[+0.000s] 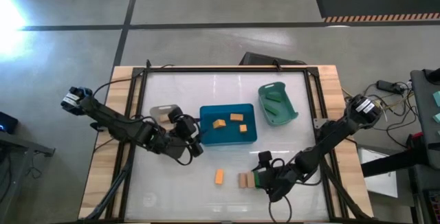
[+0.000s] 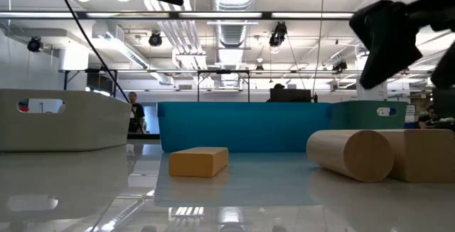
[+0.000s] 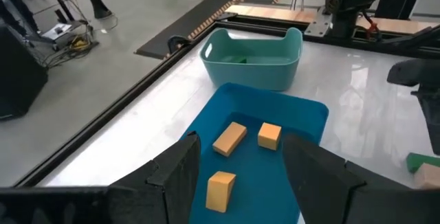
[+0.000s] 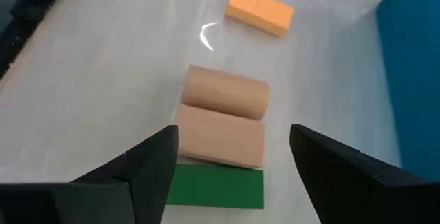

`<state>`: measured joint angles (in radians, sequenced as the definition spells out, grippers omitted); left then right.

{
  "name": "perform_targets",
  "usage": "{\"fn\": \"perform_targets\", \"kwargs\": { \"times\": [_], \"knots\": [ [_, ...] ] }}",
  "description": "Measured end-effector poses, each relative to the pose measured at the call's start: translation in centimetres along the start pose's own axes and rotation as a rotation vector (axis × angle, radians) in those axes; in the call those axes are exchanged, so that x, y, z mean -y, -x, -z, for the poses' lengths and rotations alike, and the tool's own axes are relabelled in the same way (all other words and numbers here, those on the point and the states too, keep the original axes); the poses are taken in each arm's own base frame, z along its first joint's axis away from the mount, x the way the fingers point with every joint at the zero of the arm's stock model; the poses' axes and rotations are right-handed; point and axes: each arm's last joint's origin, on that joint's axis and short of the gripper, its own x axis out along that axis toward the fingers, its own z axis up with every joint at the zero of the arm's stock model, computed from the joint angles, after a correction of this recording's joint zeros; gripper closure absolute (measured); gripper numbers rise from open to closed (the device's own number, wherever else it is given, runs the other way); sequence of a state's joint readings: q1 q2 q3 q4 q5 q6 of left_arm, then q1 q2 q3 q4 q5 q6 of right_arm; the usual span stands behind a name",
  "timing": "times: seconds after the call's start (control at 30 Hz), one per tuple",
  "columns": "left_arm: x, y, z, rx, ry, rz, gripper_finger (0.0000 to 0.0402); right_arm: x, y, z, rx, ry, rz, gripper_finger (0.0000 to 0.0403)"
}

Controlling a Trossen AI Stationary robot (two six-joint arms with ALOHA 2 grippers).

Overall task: Sort & place blocks by color
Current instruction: Put the brown block into the gray bin

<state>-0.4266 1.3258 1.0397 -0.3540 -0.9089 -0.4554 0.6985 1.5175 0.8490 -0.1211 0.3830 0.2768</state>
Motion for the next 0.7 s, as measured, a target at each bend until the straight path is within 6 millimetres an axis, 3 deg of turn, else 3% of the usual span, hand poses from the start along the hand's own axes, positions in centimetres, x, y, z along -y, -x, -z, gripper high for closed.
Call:
{"fn": "perform_targets", "kwargs": {
  "times": [0.4, 0.57, 0.7],
  "knots": [
    [0.02, -0.01, -0.05, 0.004, -0.021, 0.0, 0.0212, 0.47, -0.31, 0.07, -0.015, -0.022, -0.003, 0.011],
    [0.02, -0.01, -0.05, 0.004, -0.021, 0.0, 0.0212, 0.36, -0.36, 0.42, -0.029, 0.005, -0.032, 0.0141],
    [0.02, -0.01, -0.05, 0.004, -0.021, 0.0, 0.0212, 0.19, -0.82, 0.29, -0.011, 0.043, -0.064, 0.0192]
  ]
}}
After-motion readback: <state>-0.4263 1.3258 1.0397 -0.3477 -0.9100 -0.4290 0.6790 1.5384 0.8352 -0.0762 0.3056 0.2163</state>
